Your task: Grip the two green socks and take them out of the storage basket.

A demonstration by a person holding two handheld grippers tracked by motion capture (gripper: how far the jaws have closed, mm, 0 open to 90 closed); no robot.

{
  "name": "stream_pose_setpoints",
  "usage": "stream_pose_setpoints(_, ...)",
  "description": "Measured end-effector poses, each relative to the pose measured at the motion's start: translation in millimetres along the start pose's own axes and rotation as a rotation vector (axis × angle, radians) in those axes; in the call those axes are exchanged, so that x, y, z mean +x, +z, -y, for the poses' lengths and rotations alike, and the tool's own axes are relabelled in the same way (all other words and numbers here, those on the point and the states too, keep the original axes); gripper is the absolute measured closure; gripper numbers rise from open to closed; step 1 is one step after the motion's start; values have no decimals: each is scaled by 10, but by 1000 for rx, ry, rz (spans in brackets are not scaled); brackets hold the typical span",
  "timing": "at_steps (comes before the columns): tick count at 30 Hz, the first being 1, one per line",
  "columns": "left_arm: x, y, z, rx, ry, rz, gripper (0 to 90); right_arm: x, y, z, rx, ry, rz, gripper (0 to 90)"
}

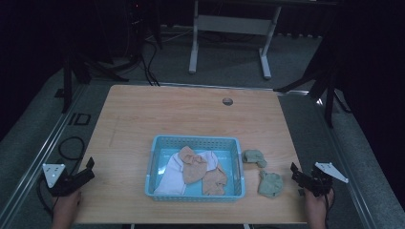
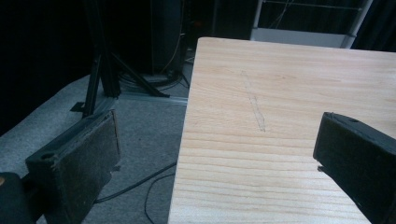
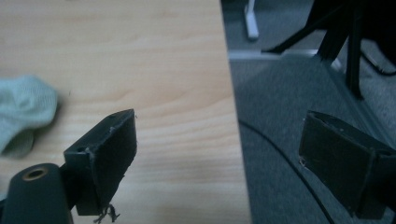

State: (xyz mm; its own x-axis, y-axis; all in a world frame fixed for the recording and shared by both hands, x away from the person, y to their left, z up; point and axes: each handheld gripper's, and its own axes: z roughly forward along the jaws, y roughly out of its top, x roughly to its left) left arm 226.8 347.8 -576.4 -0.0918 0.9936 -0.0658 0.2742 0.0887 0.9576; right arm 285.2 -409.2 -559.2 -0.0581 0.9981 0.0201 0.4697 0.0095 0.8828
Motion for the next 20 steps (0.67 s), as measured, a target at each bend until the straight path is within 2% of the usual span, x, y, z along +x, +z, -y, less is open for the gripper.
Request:
stream_pose_setpoints(3, -2, 1, 0, 0, 0, -1, 7, -18, -12, 34, -35, -5, 4, 117)
stream_pose_setpoints(7, -2, 1, 0, 0, 0, -1, 7, -28, -23, 50, -54, 6, -10, 117)
stream_pose_setpoints(10, -3, -1, 1, -2, 1, -1, 7, -41, -59, 69, -97, 16, 34, 127)
stream_pose_setpoints(11, -3, -1, 1, -2, 2, -1, 7, -60, -71, 74, -110, 35, 44, 128)
stream_pose_setpoints(13, -3, -1, 1, -2, 1, 0, 7, -96, -80, 79, -115, 72, 37, 132)
stream_pose_setpoints(15, -2, -1, 1, -1, 1, 1, 7, -113, -79, 80, -118, 86, 21, 132)
stream_pose_setpoints(20, -2, -1, 0, -1, 1, 2, 7, -89, -64, 72, -102, 67, 30, 132)
